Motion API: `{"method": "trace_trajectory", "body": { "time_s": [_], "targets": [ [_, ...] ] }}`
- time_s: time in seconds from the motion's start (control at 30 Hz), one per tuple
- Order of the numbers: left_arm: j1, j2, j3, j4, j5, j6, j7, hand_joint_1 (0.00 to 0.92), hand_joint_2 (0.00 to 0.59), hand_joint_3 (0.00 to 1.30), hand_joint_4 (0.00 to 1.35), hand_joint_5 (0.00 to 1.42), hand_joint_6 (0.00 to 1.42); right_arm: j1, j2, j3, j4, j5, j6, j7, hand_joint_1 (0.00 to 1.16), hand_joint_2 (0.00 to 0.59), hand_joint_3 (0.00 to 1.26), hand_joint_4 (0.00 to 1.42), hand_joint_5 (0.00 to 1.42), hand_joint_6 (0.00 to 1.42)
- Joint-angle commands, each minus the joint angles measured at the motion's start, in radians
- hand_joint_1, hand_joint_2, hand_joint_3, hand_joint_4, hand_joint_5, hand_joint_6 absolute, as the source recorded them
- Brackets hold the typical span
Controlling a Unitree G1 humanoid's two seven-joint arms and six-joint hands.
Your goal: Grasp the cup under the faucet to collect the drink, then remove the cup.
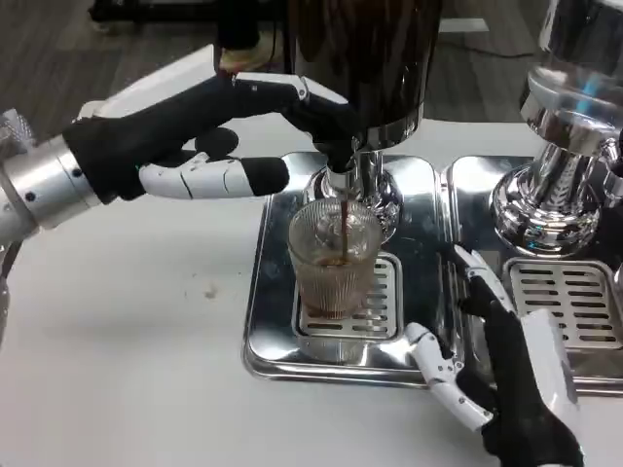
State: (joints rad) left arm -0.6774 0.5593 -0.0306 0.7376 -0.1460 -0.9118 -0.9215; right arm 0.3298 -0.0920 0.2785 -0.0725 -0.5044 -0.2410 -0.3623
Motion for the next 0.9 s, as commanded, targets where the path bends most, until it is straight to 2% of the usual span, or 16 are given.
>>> {"method": "trace_trajectory", "body": {
  "time_s": [0.03,0.1,0.2,0.43,0.9],
  "targets": [
    [0.021,0.007,-0.016,-0.024,0.004,0.0,-0.022,0.0,0.071,0.35,0.35,0.37,0.34,-0.035,0.003,-0.008,-0.004,0.038,0.013,0.06,0.46,0.261,0.09,0.07,0.17,0.31],
    [0.023,0.007,-0.016,-0.027,0.003,0.001,-0.022,0.0,0.071,0.35,0.35,0.37,0.34,-0.042,0.006,-0.009,-0.008,0.043,0.026,0.079,0.47,0.237,0.03,0.04,0.16,0.33],
    [0.025,0.006,-0.016,-0.03,0.002,0.004,-0.022,0.0,0.072,0.35,0.35,0.37,0.34,-0.053,0.011,-0.009,-0.011,0.048,0.043,0.107,0.47,0.223,0.01,0.01,0.15,0.33],
    [0.029,0.003,-0.016,-0.031,0.002,0.012,-0.021,0.0,0.072,0.35,0.35,0.37,0.35,-0.114,0.017,0.002,0.01,0.054,0.11,0.182,0.48,0.198,0.0,0.0,0.03,0.28],
    [0.038,0.007,-0.014,-0.047,-0.001,0.021,-0.019,0.0,0.073,0.35,0.35,0.37,0.34,-0.198,0.041,0.005,0.107,0.068,0.112,0.184,0.49,0.195,0.0,0.0,0.01,0.22]
  ]
}}
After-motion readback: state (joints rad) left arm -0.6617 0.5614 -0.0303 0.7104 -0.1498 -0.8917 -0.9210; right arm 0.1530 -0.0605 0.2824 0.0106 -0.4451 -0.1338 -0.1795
